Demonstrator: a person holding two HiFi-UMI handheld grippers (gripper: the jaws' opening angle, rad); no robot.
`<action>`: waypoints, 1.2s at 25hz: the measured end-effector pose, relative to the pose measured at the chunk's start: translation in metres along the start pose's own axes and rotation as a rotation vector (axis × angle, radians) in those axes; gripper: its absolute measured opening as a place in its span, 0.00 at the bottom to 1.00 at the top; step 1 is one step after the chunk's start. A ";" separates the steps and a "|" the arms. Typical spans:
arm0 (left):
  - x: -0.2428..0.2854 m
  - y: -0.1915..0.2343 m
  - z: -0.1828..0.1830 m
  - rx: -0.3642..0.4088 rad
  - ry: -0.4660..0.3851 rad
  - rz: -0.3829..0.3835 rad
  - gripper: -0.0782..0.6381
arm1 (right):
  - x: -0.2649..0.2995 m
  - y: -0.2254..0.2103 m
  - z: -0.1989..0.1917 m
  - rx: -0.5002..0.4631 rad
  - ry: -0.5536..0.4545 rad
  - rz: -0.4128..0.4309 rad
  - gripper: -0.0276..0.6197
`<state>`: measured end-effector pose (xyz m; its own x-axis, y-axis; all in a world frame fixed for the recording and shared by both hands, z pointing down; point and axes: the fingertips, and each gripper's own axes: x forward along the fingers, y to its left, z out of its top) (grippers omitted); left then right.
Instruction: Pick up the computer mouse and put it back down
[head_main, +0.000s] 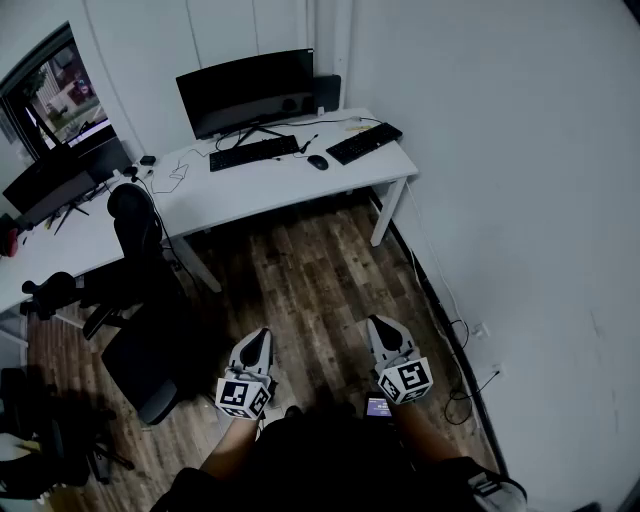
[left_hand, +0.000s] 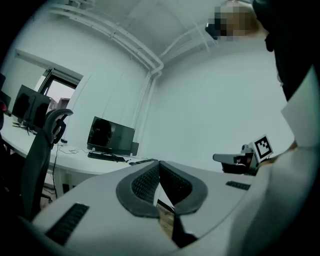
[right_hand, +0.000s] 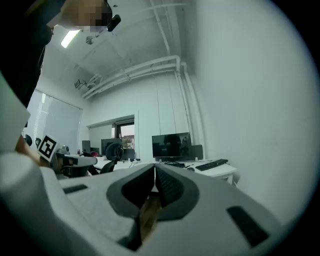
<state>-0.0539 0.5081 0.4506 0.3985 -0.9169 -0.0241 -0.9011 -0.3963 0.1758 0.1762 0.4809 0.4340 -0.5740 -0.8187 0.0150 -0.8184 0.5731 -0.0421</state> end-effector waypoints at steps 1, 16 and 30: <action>-0.007 0.010 0.000 -0.003 0.011 -0.001 0.10 | 0.003 0.014 0.000 0.014 -0.005 -0.003 0.05; -0.028 0.049 0.006 -0.030 0.023 0.000 0.10 | 0.042 0.053 -0.005 0.106 0.010 0.040 0.46; 0.007 0.001 0.000 0.008 0.033 0.001 0.10 | 0.000 0.002 -0.015 0.102 0.008 0.079 0.45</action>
<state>-0.0524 0.5013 0.4510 0.4028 -0.9152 0.0089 -0.9028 -0.3957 0.1683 0.1738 0.4822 0.4485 -0.6373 -0.7705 0.0160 -0.7639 0.6289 -0.1449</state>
